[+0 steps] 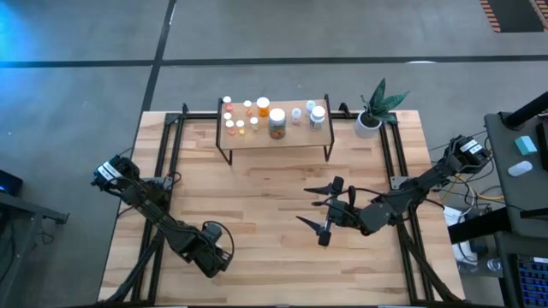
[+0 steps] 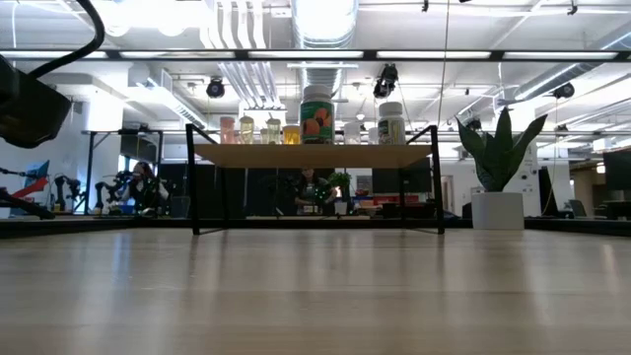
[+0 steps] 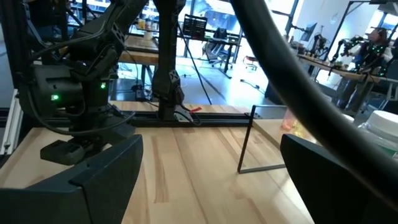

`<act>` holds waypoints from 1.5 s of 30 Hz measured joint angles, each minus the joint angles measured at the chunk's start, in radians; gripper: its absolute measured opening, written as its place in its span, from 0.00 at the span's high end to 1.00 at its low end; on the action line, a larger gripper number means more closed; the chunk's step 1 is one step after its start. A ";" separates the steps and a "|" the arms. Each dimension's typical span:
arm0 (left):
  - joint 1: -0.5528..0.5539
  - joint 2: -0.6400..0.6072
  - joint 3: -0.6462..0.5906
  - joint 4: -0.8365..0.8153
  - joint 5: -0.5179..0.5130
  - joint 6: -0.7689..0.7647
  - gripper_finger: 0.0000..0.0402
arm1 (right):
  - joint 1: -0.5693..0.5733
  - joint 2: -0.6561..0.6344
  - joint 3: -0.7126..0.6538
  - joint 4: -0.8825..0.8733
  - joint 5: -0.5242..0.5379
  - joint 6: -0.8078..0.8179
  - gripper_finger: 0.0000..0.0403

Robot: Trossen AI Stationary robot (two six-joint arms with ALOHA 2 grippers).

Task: Pick and place medicine bottles onto shelf by color
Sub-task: Put the blue pill bottle on the shelf

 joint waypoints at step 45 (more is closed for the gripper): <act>0.024 -0.148 -0.001 1.061 -0.949 1.591 0.78 | 0.018 0.073 -0.124 0.502 -0.513 -0.141 0.08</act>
